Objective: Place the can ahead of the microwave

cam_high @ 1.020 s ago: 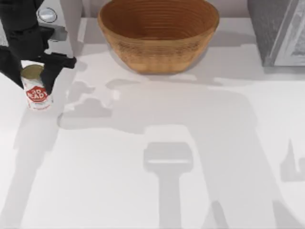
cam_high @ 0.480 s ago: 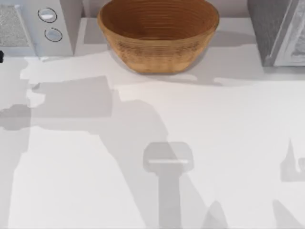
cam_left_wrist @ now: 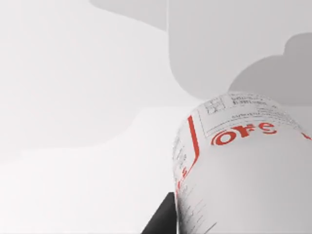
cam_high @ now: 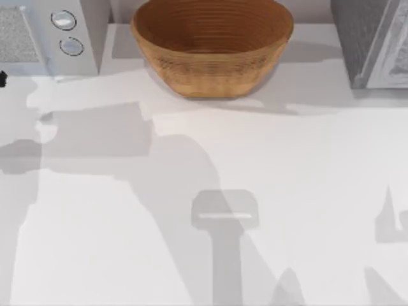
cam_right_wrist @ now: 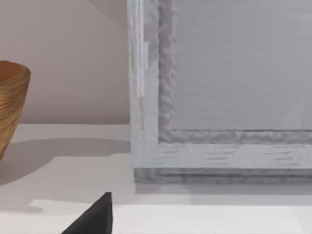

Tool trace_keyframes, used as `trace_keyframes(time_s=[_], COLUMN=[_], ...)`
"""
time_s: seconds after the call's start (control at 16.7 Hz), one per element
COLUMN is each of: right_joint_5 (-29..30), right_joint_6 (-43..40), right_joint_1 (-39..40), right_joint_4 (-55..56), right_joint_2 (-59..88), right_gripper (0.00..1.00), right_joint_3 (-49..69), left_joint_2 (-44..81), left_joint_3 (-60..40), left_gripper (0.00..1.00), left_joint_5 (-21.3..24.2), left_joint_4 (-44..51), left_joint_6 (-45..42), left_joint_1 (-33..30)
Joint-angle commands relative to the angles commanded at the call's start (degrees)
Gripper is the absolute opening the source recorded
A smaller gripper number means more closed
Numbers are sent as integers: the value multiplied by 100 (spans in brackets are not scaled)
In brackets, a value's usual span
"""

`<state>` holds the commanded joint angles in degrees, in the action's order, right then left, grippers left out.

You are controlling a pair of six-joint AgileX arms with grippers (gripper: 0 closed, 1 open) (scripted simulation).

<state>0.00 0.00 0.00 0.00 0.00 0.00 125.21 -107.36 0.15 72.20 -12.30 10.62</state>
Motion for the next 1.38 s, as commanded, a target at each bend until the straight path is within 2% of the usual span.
trace_keyframes(time_s=[0.18, 0.96, 1.38], right_joint_5=[0, 0, 0], right_joint_6=[0, 0, 0], right_joint_1=[0, 0, 0], right_joint_4=[0, 0, 0], right_joint_2=[0, 0, 0], right_gripper=[100, 100, 100], right_joint_3=[0, 0, 0], left_joint_2=[1, 1, 1], left_joint_3=[6, 6, 6], left_gripper=[0, 98, 100], left_joint_5=[-2, -2, -2], left_joint_4=[-3, -3, -3], left_joint_6=[0, 0, 0], left_joint_1=[1, 1, 1])
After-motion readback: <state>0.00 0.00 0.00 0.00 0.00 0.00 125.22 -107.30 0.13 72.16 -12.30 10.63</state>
